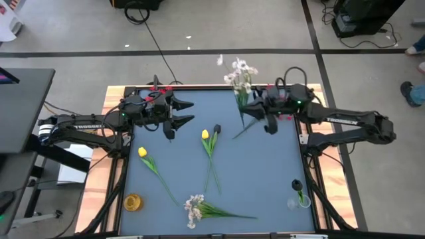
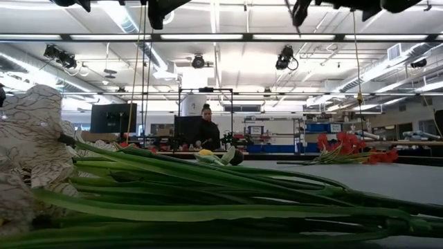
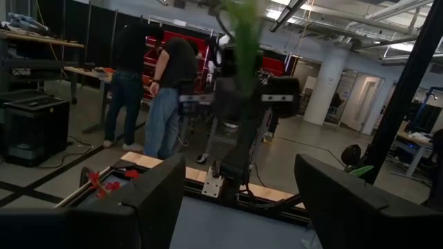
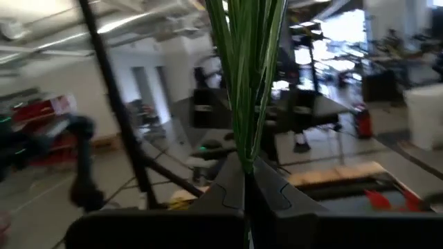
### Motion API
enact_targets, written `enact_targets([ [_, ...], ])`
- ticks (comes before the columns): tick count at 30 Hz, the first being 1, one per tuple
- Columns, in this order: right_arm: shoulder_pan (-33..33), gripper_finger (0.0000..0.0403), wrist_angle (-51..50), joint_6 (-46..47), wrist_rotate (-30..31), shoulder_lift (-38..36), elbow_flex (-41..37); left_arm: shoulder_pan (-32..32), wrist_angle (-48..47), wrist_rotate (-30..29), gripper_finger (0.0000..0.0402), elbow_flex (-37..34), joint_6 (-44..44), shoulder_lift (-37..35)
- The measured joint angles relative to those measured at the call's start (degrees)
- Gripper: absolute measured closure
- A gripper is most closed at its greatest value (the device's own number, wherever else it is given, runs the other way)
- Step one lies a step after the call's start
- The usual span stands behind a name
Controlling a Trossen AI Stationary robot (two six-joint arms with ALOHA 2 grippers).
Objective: Sort flowers into vase by color
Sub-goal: Put the top white flowers into the transparent vase
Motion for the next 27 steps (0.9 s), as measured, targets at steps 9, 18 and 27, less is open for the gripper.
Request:
enact_targets([
  [9,0.78,0.0398,-1.84,0.27,-13.42,-7.84,-4.14,0.02,-0.02,0.0,0.0125,0.0,0.0,0.0],
  [18,2.08,0.0398,19.75,20.85,-25.92,-26.21,-20.35,0.0,0.0,0.0,0.0125,0.0,0.0,0.0],
  [27,7.32,0.0398,22.18,27.27,-29.44,-42.92,-29.63,0.0,-0.02,-0.02,0.0125,0.0,0.0,0.0],
])
